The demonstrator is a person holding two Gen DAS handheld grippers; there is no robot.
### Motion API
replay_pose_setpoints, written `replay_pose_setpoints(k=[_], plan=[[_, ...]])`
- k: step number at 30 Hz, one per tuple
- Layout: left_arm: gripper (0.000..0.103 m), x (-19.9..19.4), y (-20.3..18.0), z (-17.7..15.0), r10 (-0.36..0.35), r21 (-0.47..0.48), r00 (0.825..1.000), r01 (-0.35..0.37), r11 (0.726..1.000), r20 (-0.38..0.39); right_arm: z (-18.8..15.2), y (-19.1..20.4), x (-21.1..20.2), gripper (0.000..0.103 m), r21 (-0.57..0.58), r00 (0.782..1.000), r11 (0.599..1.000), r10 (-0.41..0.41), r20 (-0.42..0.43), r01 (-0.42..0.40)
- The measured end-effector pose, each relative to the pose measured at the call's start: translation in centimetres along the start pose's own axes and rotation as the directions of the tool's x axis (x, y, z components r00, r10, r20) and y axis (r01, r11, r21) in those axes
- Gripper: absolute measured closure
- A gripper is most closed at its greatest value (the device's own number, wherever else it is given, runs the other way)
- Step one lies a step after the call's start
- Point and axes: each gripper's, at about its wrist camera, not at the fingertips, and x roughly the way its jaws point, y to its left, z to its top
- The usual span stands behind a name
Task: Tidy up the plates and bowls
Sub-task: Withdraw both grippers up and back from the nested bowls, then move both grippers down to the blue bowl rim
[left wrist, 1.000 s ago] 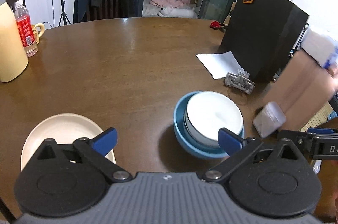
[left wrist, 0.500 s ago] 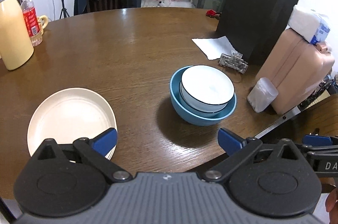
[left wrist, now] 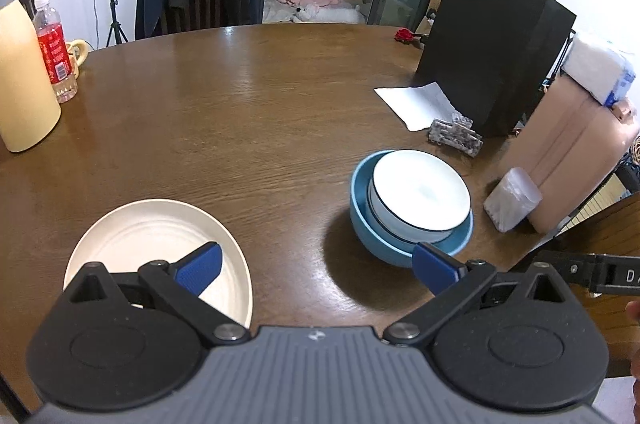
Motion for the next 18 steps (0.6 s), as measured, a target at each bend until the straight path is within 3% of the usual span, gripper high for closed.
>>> replay_pose_setpoints(k=[9,18], plan=[[0.000,2.7,1.5,1.4,0.002,0.003,0.997,-0.001,1.000,-0.075,2.3,0.4,3.1,0.000,0.042,0.998,0.999,-0.005,-0.068,0.008],[0.000,6.1,0.1,3.7,0.008,-0.064,0.992,-0.017,0.998,-0.127,6.4,-0.5,7.5,0.000,-0.028,0.989,1.000,0.002,-0.151,-0.006]])
